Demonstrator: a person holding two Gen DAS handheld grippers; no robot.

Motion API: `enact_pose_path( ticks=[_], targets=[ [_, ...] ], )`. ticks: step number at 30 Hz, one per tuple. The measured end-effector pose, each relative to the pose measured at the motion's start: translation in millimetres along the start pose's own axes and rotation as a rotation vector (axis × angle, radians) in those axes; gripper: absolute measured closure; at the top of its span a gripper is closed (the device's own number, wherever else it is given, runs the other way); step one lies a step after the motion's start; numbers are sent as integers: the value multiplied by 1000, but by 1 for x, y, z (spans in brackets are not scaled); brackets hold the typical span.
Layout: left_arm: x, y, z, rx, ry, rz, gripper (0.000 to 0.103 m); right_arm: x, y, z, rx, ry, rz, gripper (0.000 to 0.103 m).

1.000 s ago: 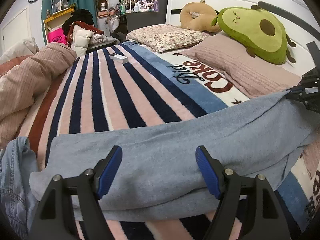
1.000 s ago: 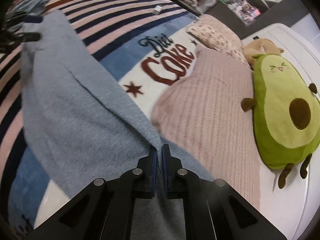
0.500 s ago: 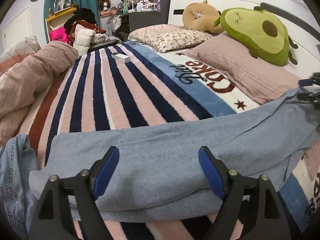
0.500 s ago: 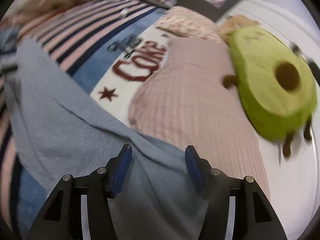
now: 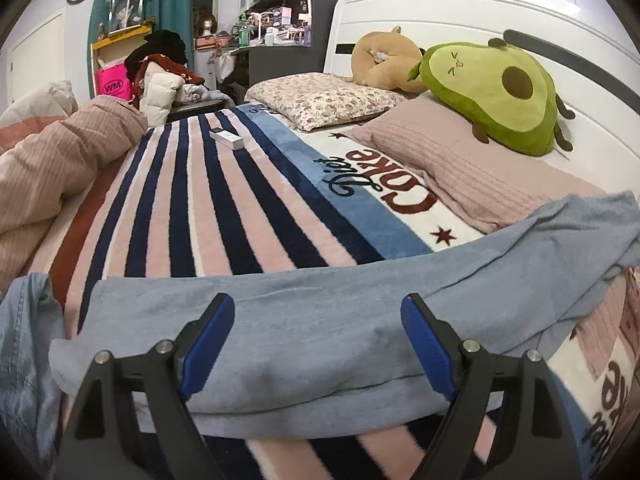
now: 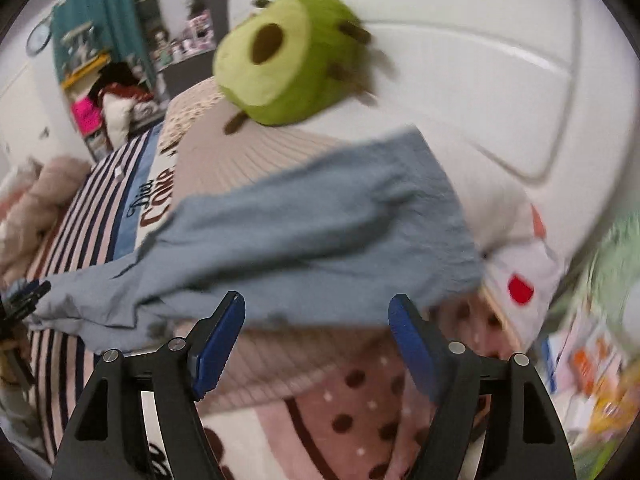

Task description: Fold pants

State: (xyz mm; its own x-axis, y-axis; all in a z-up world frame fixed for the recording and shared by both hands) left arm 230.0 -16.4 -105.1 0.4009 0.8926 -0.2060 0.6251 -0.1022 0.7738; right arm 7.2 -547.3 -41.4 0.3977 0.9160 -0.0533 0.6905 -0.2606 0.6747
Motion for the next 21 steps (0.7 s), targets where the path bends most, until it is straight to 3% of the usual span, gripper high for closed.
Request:
enact_pose_path(
  ticks=[6,15,21],
  targets=[
    [-21,9,-3,-23,-12,-3,20,-6,-2,26,-30,118,141,30],
    [-55,22,-2,-36,-81,10,20,1,-18,51,42,166,186,29],
    [-56,26,-7,-55,-66,-10,20,-19,6,40,-84,217,263,29]
  ],
)
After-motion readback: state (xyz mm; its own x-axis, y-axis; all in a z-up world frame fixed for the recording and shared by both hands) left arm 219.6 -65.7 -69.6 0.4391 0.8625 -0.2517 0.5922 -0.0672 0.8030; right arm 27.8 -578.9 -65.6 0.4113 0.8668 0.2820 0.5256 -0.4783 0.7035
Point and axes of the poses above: each gripper's, at about its wrist camera, not at the fingertips, and z roughly the way its jaws point, x to its left, y to its top, the point moved 7 cm from there along z, roughly the way its jaws point, and after that the axes turned 15 degrees about -y, right-handed, at the moved point
